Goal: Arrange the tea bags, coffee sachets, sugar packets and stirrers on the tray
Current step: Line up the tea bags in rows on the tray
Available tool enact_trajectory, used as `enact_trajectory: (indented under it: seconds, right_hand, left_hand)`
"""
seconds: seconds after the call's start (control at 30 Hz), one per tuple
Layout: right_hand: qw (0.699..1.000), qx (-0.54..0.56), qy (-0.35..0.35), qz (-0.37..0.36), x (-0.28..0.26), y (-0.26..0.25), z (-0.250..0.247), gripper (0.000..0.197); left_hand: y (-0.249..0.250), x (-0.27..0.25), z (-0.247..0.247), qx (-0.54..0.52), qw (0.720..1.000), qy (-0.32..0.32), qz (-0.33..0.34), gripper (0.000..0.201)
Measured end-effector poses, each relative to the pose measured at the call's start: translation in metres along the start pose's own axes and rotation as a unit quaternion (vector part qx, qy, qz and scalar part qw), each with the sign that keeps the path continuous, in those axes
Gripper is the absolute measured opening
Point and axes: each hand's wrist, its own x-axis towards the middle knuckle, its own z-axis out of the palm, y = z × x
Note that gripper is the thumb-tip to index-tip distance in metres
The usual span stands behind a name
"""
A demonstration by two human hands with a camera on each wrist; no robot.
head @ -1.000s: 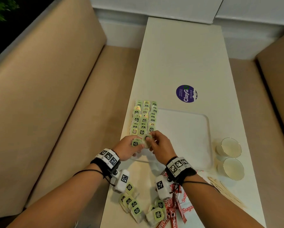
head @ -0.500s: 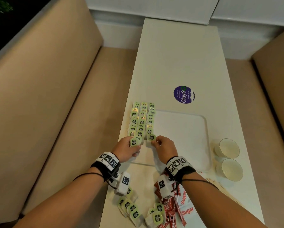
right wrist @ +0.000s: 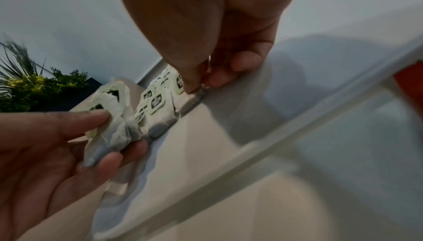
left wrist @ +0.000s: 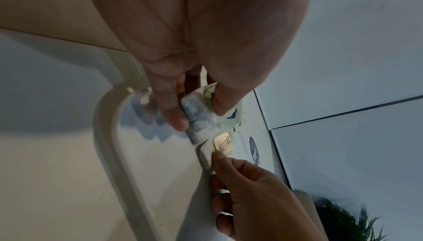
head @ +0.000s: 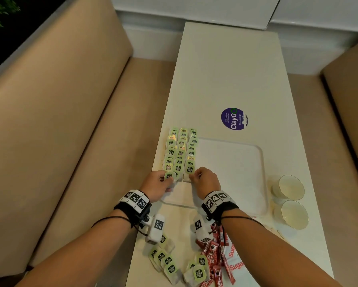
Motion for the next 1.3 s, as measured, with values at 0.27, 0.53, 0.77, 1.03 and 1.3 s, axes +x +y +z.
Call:
enact_trajectory:
  seconds: [0.27,0.53,0.77,1.03,1.3]
  right_hand:
    - [0.996,0.082,0.016,-0.044,-0.013,-0.010,-0.002,0.023]
    - [0.981,0.095,-0.060,-0.157,-0.024,-0.027,0.004,0.021]
    - [0.980,0.072,-0.091,-0.163,-0.026,-0.038,-0.001,0.021]
    - [0.977,0.107,-0.095,-0.155,-0.030,-0.042,0.004,0.020]
    - [0.981,0.021,-0.094,-0.169,-0.027,-0.032,0.014,0.020]
  left_hand:
    - [0.003,-0.004,-0.002,-0.006,1.000,0.006,0.016,0.016]
    - [0.000,-0.007,-0.004,-0.006,1.000,-0.007,-0.003,0.034]
    - [0.002,-0.013,-0.016,0.008,1.000,0.015,-0.006,0.028]
    - [0.001,-0.011,-0.021,0.023,0.999,0.039,0.004,0.010]
    - [0.002,-0.013,-0.028,0.011,0.999,0.036,0.004,0.008]
